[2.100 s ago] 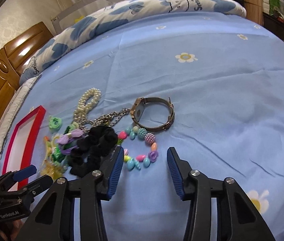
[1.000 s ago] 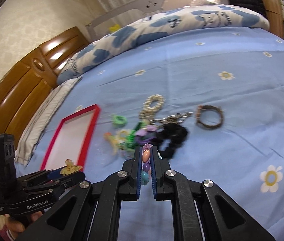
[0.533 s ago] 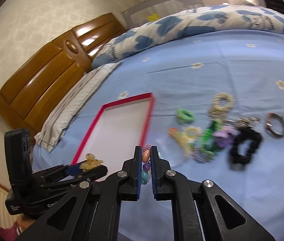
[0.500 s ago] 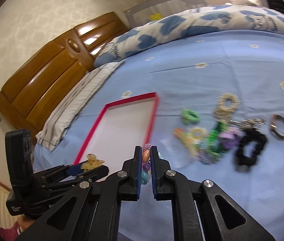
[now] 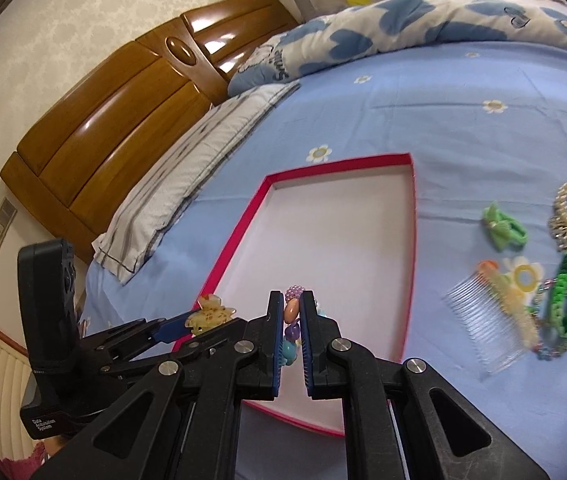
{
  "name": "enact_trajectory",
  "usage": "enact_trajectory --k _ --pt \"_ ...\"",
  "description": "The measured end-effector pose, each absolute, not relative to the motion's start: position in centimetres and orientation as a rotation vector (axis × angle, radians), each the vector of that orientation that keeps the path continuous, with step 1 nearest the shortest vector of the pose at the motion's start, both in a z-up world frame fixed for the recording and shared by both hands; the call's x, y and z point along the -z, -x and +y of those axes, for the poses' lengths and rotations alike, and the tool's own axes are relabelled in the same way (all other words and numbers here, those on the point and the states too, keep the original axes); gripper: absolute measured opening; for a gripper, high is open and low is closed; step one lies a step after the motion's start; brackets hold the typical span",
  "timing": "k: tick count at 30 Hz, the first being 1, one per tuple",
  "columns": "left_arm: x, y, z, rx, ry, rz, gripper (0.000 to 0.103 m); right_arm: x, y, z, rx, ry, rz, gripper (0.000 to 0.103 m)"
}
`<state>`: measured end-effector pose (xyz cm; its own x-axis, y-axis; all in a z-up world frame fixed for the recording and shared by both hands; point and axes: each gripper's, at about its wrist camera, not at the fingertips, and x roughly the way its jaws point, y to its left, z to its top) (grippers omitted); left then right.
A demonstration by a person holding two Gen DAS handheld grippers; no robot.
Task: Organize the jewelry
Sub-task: 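Carry both items into the red tray and open both tools to release them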
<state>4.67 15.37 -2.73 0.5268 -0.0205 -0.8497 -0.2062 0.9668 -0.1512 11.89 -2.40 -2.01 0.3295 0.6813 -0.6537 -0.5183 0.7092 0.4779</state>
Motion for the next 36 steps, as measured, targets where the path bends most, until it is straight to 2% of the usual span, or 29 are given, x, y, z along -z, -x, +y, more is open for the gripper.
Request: enact_trajectory --k 16,20,28,30,33,36 --pt "5.5 -5.0 14.9 -0.112 0.217 1.079 0.044 6.8 -12.0 -2.4 -0.74 -0.142 1.088 0.008" --pt "5.5 -5.2 14.8 -0.113 0.197 1.084 0.044 7.2 -12.2 -2.4 -0.734 -0.135 1.104 0.013" --pt "5.6 -5.3 14.4 -0.128 0.156 1.093 0.045 7.0 -12.3 -2.6 -0.732 -0.125 1.107 0.015" --pt "5.6 -5.3 14.3 -0.13 0.152 1.095 0.045 6.7 -12.3 -2.7 -0.73 -0.127 1.102 0.02" --pt "5.6 -5.3 14.2 -0.136 0.142 1.096 0.045 6.3 -12.1 -3.1 -0.732 -0.135 1.089 0.023" --pt "5.6 -5.3 14.0 -0.138 0.133 1.099 0.049 5.9 -12.0 -3.5 -0.732 -0.141 1.077 0.023"
